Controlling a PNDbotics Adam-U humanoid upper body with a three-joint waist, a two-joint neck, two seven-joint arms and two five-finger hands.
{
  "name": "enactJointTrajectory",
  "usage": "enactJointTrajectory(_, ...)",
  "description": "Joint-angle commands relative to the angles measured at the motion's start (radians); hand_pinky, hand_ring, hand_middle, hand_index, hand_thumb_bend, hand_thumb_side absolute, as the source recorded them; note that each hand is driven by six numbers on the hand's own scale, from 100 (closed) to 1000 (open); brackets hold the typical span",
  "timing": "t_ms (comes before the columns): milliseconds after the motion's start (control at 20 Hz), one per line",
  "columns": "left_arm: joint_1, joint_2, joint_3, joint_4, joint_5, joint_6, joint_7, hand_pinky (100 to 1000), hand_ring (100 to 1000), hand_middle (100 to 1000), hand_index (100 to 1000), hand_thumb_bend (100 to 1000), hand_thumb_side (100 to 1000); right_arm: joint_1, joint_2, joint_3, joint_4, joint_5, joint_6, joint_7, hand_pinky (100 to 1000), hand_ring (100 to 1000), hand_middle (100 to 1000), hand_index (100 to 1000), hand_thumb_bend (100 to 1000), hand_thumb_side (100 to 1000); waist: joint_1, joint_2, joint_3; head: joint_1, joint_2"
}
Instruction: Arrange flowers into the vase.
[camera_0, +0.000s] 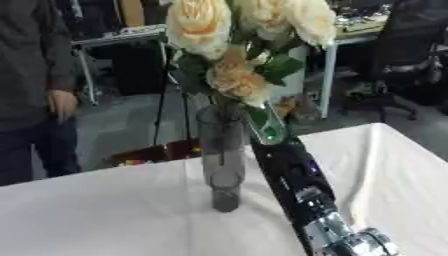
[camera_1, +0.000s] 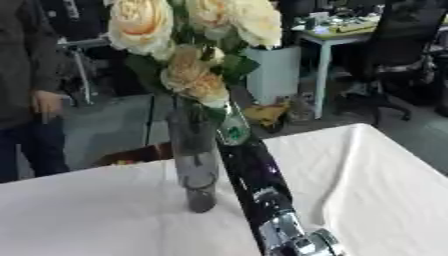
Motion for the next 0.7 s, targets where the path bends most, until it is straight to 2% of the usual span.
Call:
enactJointTrajectory(50, -0.007, 0.009, 0.010, -0.010, 0.000, -0.001, 0.000, 563, 736, 649, 649, 336, 1000, -0.021, -0.023, -0.005, -0.003, 0.015, 0.002, 0.000, 100, 114, 100, 100, 625, 1000, -0.016, -0.002, 0.000, -0.002, -0.013)
enactJointTrajectory(700, -0.005, 0.011, 0.014, -0.008, -0.003, -0.002, 0.004, 566, 736, 648, 649, 338, 1000, -0.015, -0.023, 0.009, -0.039, -0.005, -0.016, -0.001, 100, 124, 100, 113, 597, 1000, -0.023, -0.012, -0.019, -0.003, -0.009)
